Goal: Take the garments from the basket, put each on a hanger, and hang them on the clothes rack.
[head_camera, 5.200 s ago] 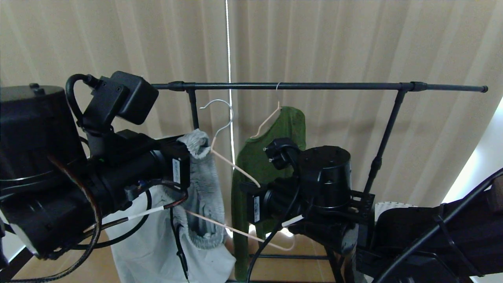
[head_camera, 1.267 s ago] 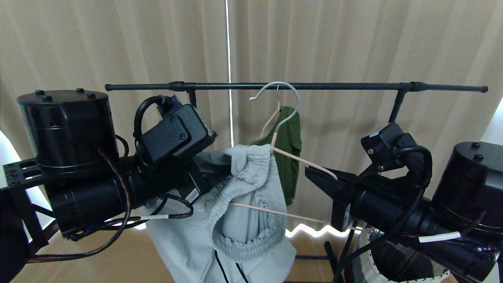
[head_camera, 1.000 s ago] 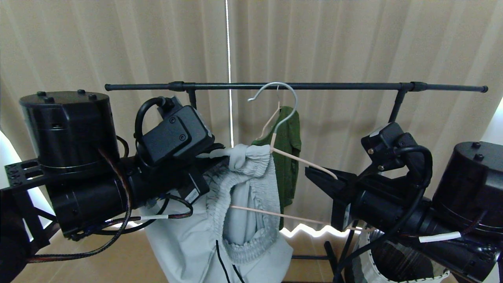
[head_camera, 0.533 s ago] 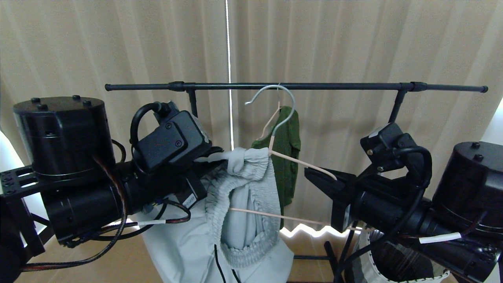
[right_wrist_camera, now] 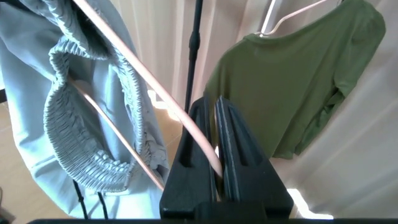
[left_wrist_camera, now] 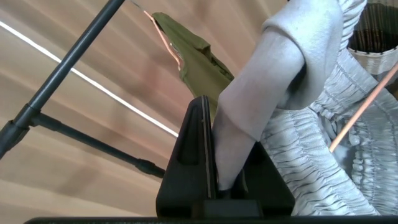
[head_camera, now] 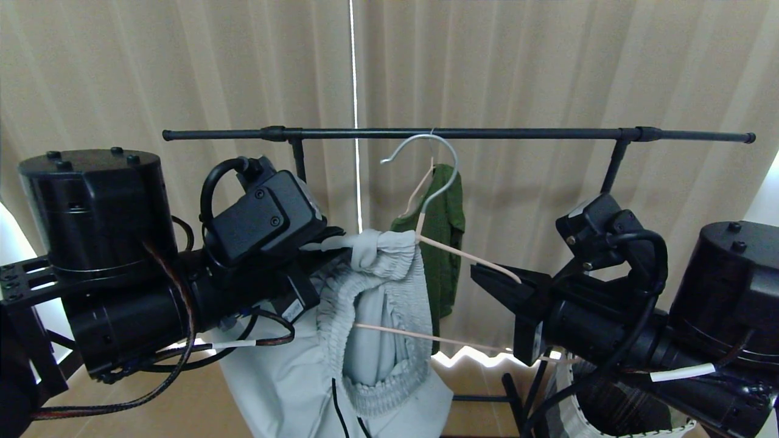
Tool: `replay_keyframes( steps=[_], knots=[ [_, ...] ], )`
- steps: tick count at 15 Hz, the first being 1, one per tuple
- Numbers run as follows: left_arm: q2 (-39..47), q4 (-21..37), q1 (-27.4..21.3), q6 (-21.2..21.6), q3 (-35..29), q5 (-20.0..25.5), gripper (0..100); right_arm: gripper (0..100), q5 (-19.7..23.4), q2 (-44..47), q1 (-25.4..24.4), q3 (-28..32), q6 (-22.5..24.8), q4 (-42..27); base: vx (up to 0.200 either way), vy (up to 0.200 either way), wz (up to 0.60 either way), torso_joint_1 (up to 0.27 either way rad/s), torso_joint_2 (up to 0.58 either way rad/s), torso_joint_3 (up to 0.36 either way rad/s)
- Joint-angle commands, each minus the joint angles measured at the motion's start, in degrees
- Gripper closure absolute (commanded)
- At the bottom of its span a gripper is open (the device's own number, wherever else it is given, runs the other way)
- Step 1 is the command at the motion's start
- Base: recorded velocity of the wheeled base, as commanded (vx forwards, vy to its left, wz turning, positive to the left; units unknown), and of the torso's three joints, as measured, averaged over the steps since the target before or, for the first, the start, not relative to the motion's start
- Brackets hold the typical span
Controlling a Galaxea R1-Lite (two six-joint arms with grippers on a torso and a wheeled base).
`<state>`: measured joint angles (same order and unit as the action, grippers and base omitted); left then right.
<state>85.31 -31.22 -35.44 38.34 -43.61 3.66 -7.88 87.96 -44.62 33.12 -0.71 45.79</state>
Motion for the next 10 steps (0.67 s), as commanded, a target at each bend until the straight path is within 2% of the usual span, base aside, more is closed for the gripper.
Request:
replay_keyframes(
  steps=[1, 4, 10],
  knots=[
    [0.0, 0.0, 0.6, 0.0, 0.0, -0.3, 100, 100, 0.0, -0.1, 0.0, 0.0, -0.1, 0.3, 0.0, 0.0, 0.0, 0.0, 0.0, 0.0],
    [0.1, 0.0, 2.0, 0.0, 0.1, -5.1, 100, 100, -0.1, -0.2, 1.2, 0.5, 0.0, 0.6, 0.0, 0.0, 0.0, 0.0, 0.0, 0.0],
    [0.0, 0.0, 1.8, -0.1, 0.2, -5.2, 100, 100, -0.1, 0.4, 1.6, 0.5, 0.0, 0.6, 0.0, 0.0, 0.0, 0.0, 0.0, 0.0]
  ],
)
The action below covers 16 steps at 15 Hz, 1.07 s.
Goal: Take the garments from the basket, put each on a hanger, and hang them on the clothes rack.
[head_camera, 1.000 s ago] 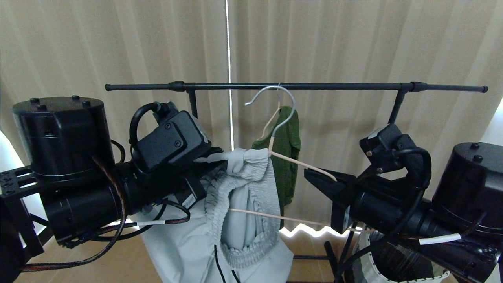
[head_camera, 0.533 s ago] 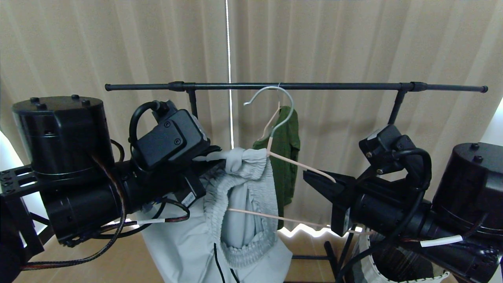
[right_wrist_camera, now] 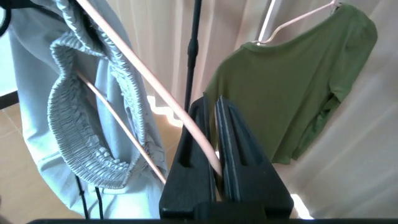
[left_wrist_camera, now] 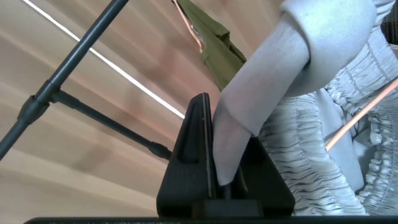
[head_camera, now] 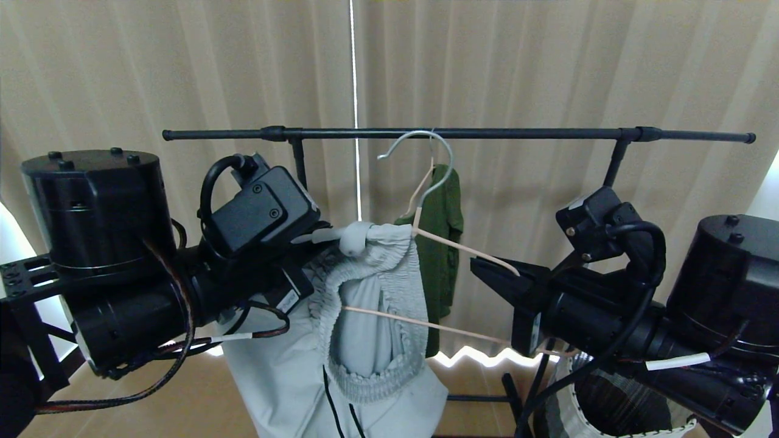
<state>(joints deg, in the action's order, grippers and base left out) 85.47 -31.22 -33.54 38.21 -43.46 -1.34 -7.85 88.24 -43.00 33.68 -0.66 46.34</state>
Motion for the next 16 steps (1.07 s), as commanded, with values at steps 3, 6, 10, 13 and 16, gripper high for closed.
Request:
replay_keyframes(
  steps=[3, 6, 10, 13, 16],
  knots=[
    [-0.1, -0.1, -0.3, 0.1, 0.0, -0.1, 100, 100, -0.1, 0.1, 0.0, -0.5, 0.5, -0.6, 0.0, 0.0, 0.0, 0.0, 0.0, 0.0],
    [-0.3, -0.1, -0.2, 0.1, 0.0, -0.1, 100, 100, -0.1, 0.2, 0.0, -0.7, 1.7, -1.3, 0.0, 0.0, 0.0, 0.0, 0.0, 0.0],
    [-0.2, -0.1, -0.2, 0.1, 0.0, -0.1, 100, 0, -0.1, -0.3, -0.1, -0.7, 1.5, -1.8, 0.0, 0.0, 0.0, 0.0, 0.0, 0.0],
    [-0.2, -0.1, 0.0, 0.1, 0.0, -0.2, 100, 0, -0.1, -0.2, -0.1, -0.7, 1.4, -1.7, 0.0, 0.0, 0.0, 0.0, 0.0, 0.0],
    [-0.3, 0.0, 1.8, 0.0, 0.3, -2.8, 100, 0, -0.6, -0.5, 0.0, -1.8, 1.4, -1.2, 0.0, 0.0, 0.0, 0.0, 0.0, 0.0]
  ],
)
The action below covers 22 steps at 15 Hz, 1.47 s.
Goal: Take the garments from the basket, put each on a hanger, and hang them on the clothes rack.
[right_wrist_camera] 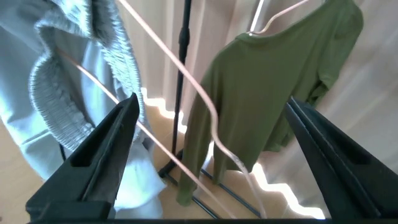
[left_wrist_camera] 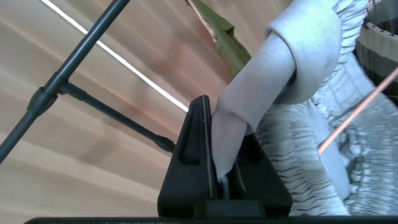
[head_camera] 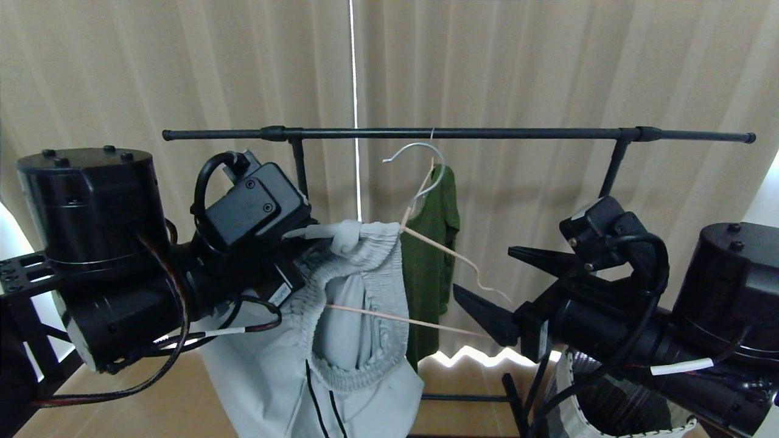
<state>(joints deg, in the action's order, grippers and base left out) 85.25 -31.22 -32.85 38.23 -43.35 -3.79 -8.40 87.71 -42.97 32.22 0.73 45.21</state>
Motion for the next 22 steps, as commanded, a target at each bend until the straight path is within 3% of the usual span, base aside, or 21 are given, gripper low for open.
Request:
replay_keyframes(
  steps=[1, 3, 5, 8, 10, 14, 22],
  knots=[
    [-0.2, -0.1, 1.7, -0.3, 0.6, -4.1, 100, 0, 0.0, -0.4, 0.0, -1.1, 0.1, 1.2, 0.0, 0.0, 0.0, 0.0, 0.0, 0.0],
    [-0.9, -0.1, 1.7, -1.9, 1.2, -9.7, 100, 0, -0.1, -0.2, 0.0, -2.2, 0.1, 3.3, 0.0, 0.0, 0.0, 0.0, 0.0, 0.0],
    [-1.0, -0.1, 1.4, -9.8, 0.9, -14.1, 100, 0, -0.1, 0.4, -0.1, -3.0, 0.1, 4.1, 0.0, 0.0, 0.0, 0.0, 0.0, 0.0],
    [-0.5, -2.3, 0.9, -21.0, -1.7, -14.9, 100, 0, -0.1, 3.4, -0.1, -2.2, 0.1, 4.5, 0.0, 0.0, 0.0, 0.0, 0.0, 0.0],
    [-0.5, -5.3, -0.9, -25.2, -2.5, -14.9, 100, 0, -0.3, 6.3, -0.3, -1.3, 0.1, 7.1, 0.0, 0.0, 0.0, 0.0, 0.0, 0.0],
    [-0.9, -11.8, -3.8, -25.6, -2.4, -14.8, 100, 0, -1.8, 12.0, -0.3, 4.1, 0.1, 9.9, 0.0, 0.0, 0.0, 0.0, 0.0, 0.0],
    [-1.2, -11.8, -7.3, -25.1, -2.4, -14.7, 100, 0, -2.1, 14.5, -0.4, 6.6, 0.1, 9.9, 0.0, 0.0, 0.0, 0.0, 0.0, 0.0]
  ],
)
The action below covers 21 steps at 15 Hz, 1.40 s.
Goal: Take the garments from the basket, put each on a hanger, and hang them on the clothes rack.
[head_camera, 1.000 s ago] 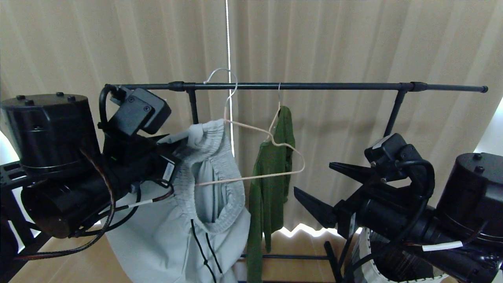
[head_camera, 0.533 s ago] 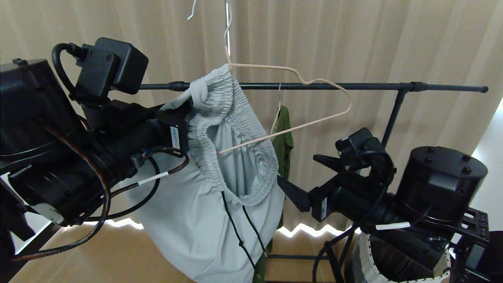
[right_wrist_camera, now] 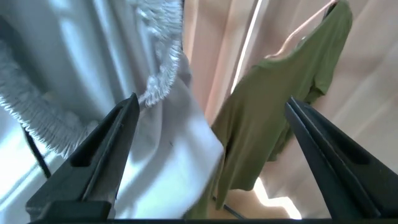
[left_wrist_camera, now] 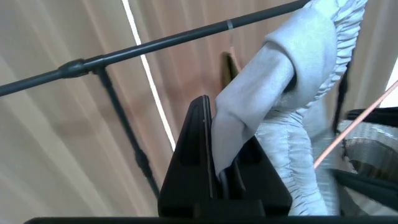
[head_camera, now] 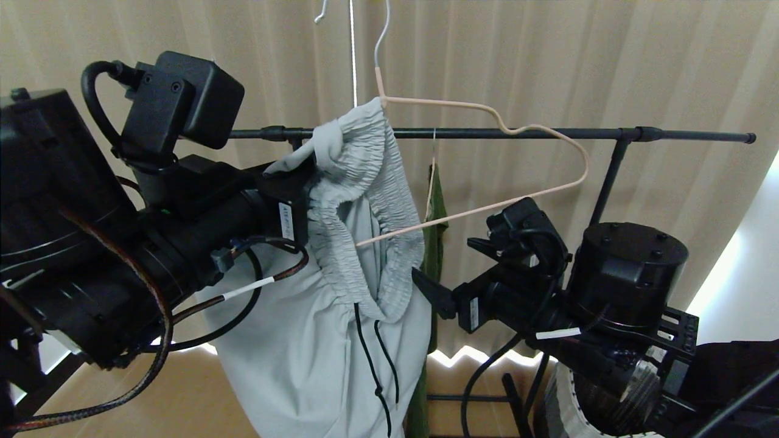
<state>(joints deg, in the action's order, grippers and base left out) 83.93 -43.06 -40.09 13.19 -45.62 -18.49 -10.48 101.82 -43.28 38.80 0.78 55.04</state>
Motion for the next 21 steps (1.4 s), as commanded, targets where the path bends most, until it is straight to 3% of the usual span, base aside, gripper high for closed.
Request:
replay_keyframes(
  steps=[1, 7, 20, 21],
  knots=[
    [0.4, 0.0, 0.6, 0.8, -0.3, -0.1, 100, 0, 0.0, 0.0, -0.9, -0.1, 0.0, 0.1, 0.0, 0.0, 0.0, 0.0, 0.0, 0.0],
    [1.2, 0.0, 2.0, 3.2, -0.4, -0.5, 100, 0, -0.2, -1.6, -5.0, -0.2, -0.8, 0.2, 0.0, 0.0, 0.0, 0.0, 0.0, 0.0],
    [-1.1, -1.2, 1.3, 3.1, -0.3, 0.0, 100, 0, 0.1, 2.5, -1.9, 0.3, -1.4, 0.2, 0.0, 0.0, 0.0, 0.0, 0.0, 0.0],
    [-1.1, -1.2, 1.3, 3.0, -0.3, 0.0, 100, 100, 0.1, 2.4, -1.9, 0.3, -1.4, -0.2, 0.0, 0.0, 0.0, 0.0, 0.0, 0.0]
  ],
)
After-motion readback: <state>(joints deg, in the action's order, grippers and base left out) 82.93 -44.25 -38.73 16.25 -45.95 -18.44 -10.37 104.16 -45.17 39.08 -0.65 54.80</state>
